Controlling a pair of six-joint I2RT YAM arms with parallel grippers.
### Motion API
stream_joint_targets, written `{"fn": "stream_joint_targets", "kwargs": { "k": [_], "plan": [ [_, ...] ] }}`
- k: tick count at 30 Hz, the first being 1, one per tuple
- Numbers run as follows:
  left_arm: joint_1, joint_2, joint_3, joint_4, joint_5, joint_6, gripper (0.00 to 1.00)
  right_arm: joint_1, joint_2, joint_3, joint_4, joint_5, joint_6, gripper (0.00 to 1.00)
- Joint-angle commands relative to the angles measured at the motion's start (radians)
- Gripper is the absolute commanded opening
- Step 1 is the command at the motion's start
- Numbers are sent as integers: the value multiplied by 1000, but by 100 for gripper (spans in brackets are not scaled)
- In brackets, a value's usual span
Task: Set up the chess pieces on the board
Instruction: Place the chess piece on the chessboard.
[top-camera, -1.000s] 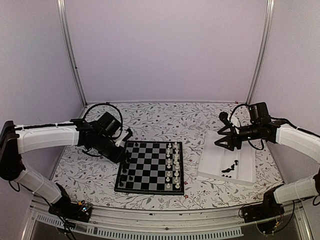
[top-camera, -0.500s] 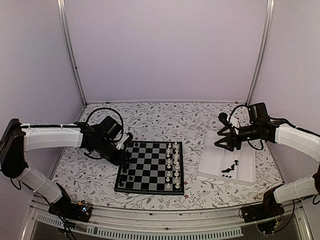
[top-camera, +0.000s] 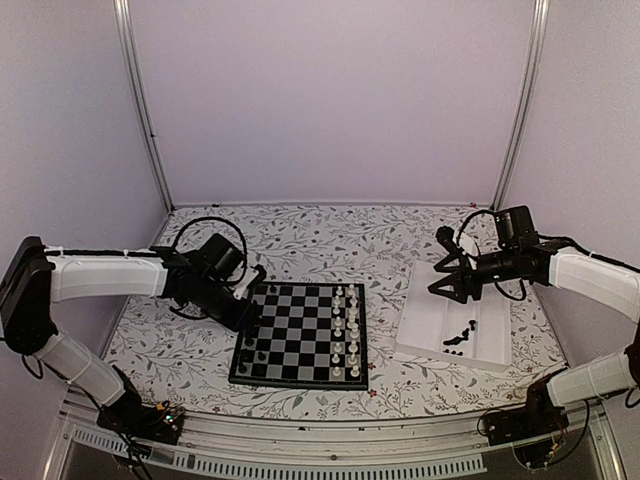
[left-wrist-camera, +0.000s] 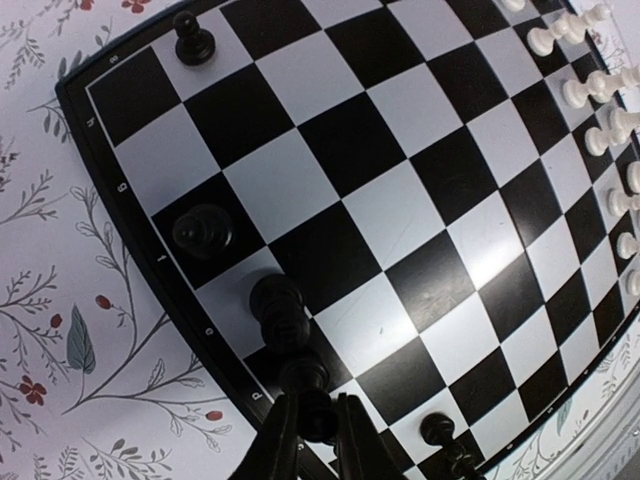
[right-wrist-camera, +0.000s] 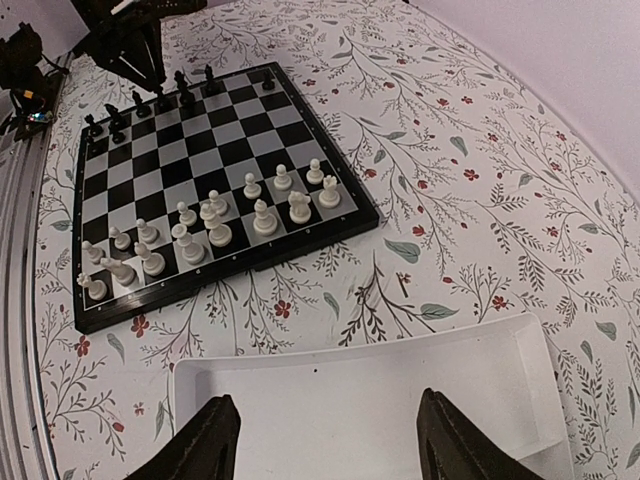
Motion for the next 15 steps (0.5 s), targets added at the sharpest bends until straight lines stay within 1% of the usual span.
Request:
{"fn": "stream_joint_targets", "kwargs": {
  "k": [1, 3, 10, 13, 15],
  "plan": [
    [13, 11, -18, 20, 13, 4, 18, -3, 12, 28, -8, -10, -11, 64],
    [13, 6, -18, 18, 13, 2, 22, -3, 12, 28, -9, -11, -11, 64],
    [13, -32, -3, -15, 25, -1, 43, -2, 13, 33, -12, -21, -9, 65],
    [7, -84, 44, -84, -1, -7, 46, -7, 17, 62, -38, -30, 4, 65],
    [4, -135, 83, -117, -27, -8, 47, -23, 19, 91, -105, -44, -11, 65]
  ]
}}
